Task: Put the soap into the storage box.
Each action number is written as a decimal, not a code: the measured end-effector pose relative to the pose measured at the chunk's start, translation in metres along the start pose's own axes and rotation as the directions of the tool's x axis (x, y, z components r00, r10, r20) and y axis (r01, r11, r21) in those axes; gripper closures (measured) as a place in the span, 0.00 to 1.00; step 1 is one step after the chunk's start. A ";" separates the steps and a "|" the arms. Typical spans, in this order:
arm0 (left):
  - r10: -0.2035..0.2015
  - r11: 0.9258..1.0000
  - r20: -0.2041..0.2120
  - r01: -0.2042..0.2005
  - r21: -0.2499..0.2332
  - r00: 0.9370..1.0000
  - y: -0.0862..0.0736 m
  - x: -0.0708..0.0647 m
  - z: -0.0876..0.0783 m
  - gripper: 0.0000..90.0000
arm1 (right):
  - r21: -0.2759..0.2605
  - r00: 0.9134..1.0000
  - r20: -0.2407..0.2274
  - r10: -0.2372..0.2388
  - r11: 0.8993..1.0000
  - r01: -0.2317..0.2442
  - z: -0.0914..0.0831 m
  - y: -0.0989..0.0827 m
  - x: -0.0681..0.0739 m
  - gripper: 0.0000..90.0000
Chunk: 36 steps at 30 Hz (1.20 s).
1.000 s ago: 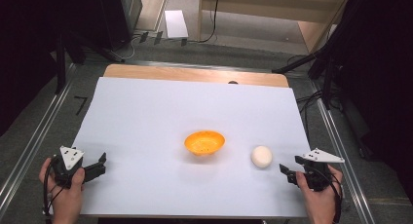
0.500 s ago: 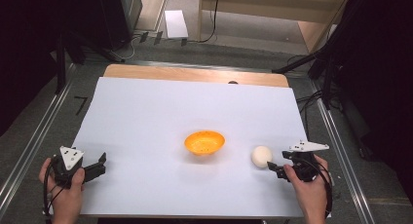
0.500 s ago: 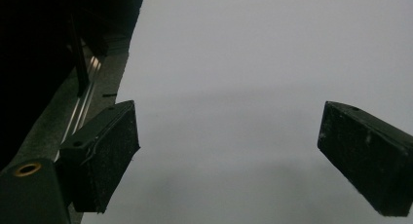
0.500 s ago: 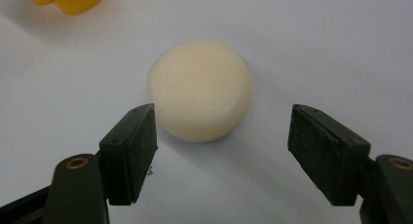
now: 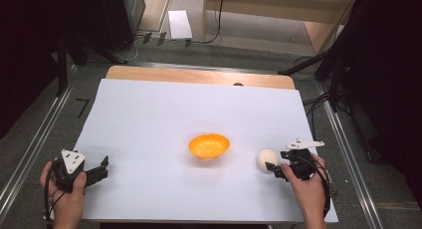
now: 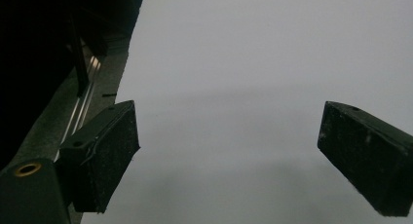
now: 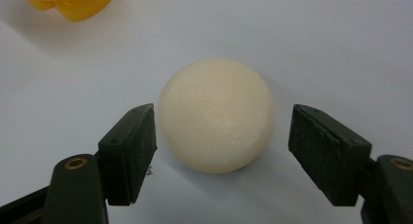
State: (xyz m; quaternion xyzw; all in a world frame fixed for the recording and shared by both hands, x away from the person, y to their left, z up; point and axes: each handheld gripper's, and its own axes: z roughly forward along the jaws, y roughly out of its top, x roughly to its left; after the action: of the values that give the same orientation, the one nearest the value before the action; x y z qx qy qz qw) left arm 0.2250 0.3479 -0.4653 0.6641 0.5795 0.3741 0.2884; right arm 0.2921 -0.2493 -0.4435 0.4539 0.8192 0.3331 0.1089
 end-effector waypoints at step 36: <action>-0.001 1.000 0.000 0.001 0.000 1.000 0.000 0.000 0.000 0.10 | 0.062 0.999 -0.016 0.033 0.998 -0.032 0.025 0.008 0.000 0.26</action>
State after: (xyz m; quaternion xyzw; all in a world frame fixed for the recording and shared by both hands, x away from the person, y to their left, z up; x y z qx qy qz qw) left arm 0.2252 0.3479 -0.4655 0.6638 0.5799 0.3739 0.2884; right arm 0.3095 -0.2352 -0.4573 0.4677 0.8224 0.3132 0.0824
